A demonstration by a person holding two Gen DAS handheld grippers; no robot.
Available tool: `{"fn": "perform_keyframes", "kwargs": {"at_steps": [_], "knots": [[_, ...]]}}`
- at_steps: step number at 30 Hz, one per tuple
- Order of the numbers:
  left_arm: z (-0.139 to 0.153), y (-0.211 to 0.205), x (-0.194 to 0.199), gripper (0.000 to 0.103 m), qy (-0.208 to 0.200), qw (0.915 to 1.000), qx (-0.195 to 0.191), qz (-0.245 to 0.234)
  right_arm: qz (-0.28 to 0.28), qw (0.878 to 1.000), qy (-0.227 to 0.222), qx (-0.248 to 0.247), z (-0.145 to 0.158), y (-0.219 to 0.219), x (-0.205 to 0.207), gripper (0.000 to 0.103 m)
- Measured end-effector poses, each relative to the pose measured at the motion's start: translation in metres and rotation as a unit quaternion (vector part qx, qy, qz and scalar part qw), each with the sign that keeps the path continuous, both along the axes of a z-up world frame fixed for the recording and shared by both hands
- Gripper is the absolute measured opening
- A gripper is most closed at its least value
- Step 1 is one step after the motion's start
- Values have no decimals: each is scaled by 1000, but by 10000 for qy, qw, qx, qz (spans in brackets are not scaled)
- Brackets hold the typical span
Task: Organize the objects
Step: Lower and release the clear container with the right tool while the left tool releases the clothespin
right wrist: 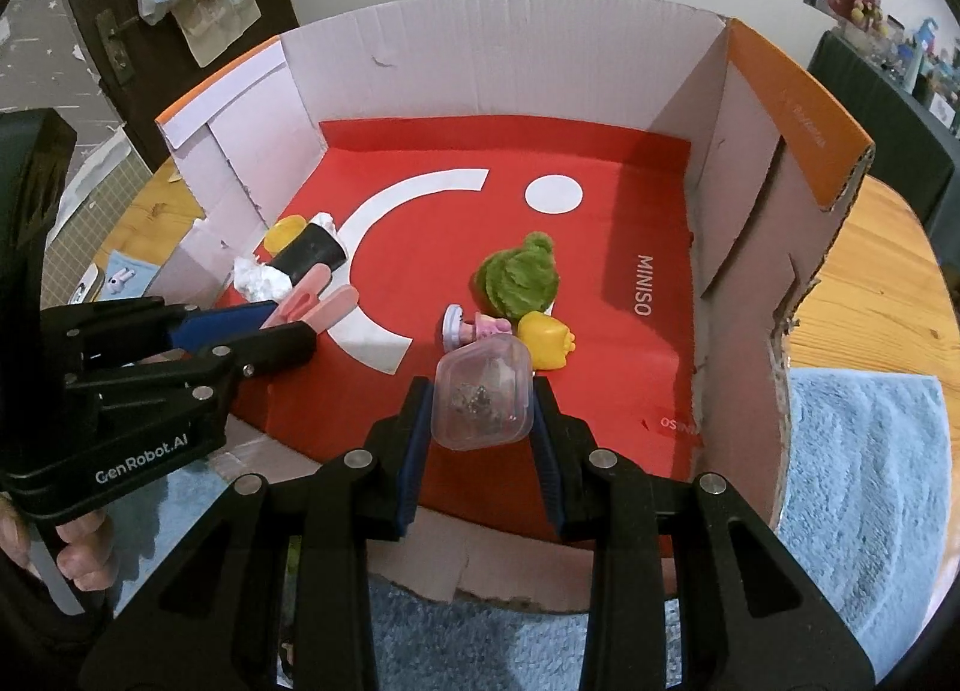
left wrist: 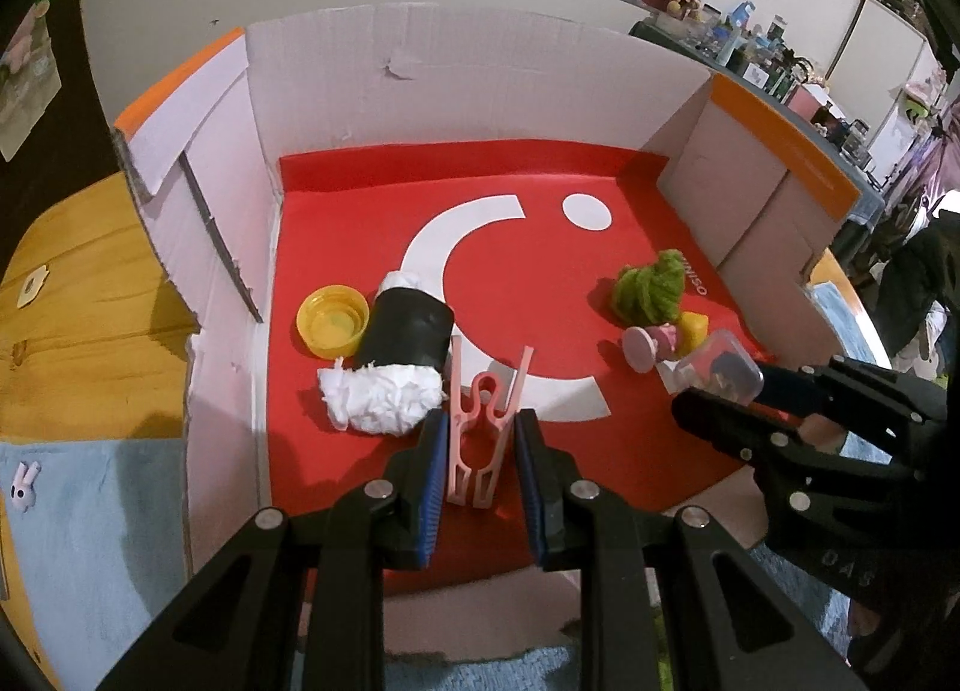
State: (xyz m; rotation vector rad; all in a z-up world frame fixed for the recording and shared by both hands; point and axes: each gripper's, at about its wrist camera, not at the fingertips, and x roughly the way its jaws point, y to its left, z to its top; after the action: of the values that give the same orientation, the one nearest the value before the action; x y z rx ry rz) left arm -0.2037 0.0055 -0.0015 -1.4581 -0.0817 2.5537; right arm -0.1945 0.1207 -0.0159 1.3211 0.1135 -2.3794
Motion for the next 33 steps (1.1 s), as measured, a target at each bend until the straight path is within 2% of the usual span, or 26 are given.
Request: {"fn": "perform_keyframes", "kwargs": {"at_steps": [33], "knots": [[-2,0,-9,23,10,10000,24,47,-31,10000,-51,79,-5,3,-7,30]]}}
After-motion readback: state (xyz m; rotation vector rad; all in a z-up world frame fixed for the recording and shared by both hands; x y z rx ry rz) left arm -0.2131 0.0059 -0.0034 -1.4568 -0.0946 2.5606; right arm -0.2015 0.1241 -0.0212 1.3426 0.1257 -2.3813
